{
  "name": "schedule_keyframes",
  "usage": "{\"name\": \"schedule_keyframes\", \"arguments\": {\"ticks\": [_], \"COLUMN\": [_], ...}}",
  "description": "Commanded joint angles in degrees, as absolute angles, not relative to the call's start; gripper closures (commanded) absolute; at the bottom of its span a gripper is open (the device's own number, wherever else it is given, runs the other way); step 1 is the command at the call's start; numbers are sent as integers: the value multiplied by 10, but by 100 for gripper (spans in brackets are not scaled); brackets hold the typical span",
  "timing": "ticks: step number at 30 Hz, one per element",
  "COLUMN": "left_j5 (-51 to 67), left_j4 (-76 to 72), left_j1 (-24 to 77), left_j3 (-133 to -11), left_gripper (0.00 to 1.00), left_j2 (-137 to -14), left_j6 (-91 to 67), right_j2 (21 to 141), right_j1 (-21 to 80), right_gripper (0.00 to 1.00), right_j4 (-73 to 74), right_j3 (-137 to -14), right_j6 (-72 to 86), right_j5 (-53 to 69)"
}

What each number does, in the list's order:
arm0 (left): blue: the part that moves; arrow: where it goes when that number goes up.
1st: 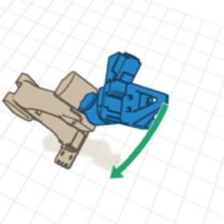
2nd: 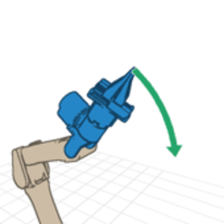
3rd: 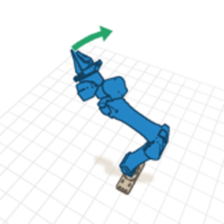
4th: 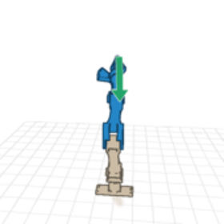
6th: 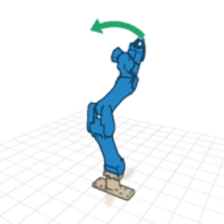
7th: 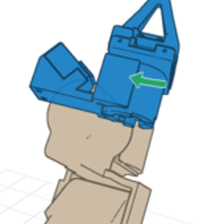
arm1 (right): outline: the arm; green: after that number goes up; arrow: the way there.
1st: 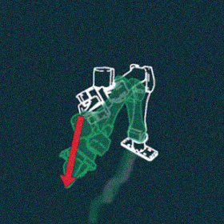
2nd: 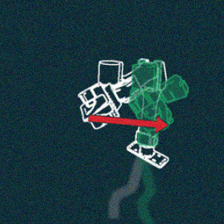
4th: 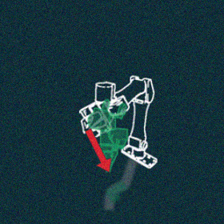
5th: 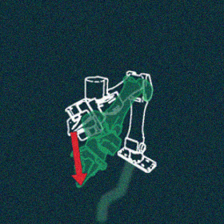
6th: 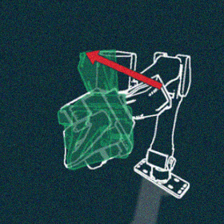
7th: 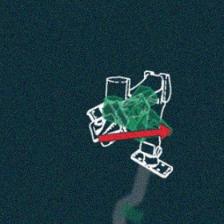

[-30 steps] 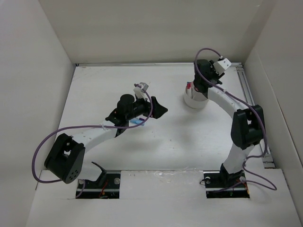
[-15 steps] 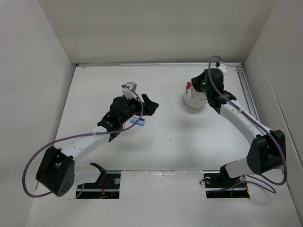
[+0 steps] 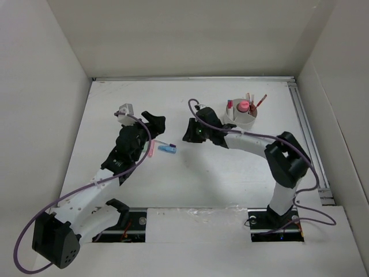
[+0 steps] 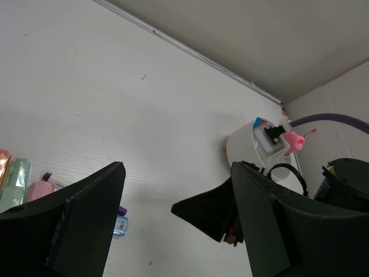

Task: Sort the stationery into containers
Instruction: Pick up the pen from the center of the board.

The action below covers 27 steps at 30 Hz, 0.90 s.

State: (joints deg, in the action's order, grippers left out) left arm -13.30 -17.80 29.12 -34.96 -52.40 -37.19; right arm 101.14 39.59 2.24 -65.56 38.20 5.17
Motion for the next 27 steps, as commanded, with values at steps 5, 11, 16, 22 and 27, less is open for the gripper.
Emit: {"name": "schedule_keyframes", "arguments": {"ticks": [5,11,16,22,27], "left_j5": [-143,-119,-130,-138,-138], "left_j4": [-136,-129,-123,-123,-123], "left_j1": [289,289,289,289,289], "left_j3": [-387,-395,-383,-374,-374], "left_gripper": [28,24,24,23,23], "left_j2": [-504,-483,-432,-415,-415], "left_j6": [-404,-410,-410,-410,-410], "right_j2": [1131,1227,1298,1317,1323], "right_j1": [424,450,475,494,494], "right_gripper": [56,52,50,50,56], "right_j4": [32,94,167,179,197], "right_j3": [-836,-946,-1043,-1049,-1055], "right_j6": [342,309,292,279,279], "right_j5": [53,53,47,28,-9]}}
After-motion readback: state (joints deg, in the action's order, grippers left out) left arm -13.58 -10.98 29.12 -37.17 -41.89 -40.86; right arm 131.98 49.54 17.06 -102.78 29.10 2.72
